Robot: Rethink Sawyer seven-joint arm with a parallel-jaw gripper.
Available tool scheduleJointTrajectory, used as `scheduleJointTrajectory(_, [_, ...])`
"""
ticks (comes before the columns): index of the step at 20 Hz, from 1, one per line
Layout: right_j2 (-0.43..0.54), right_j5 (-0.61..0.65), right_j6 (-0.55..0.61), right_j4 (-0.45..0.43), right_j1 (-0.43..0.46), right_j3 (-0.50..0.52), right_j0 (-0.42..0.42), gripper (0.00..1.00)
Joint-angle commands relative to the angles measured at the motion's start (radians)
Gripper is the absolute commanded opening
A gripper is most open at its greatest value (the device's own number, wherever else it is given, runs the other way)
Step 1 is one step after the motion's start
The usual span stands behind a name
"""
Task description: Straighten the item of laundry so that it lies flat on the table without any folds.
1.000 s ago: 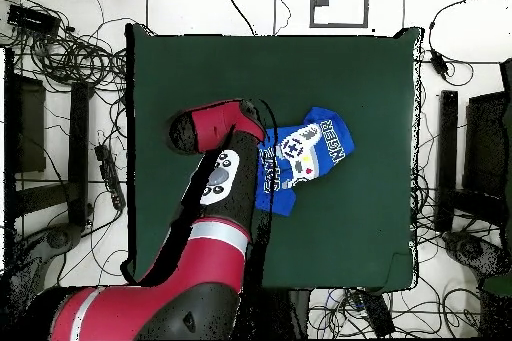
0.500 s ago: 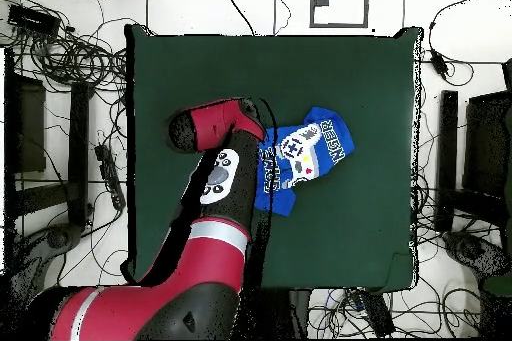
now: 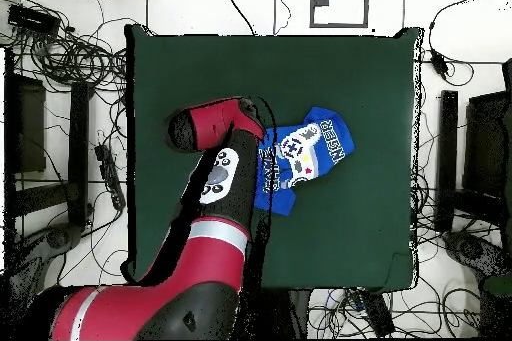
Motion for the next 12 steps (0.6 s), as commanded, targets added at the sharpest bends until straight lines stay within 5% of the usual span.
scheduleJointTrajectory(1, [0.113, 0.029, -0.097, -0.032, 0.076, -0.016, 0.006, 0.0])
scheduleJointTrajectory(12, [0.105, 0.07, -0.121, -0.035, 0.08, -0.05, -0.003, 0.0])
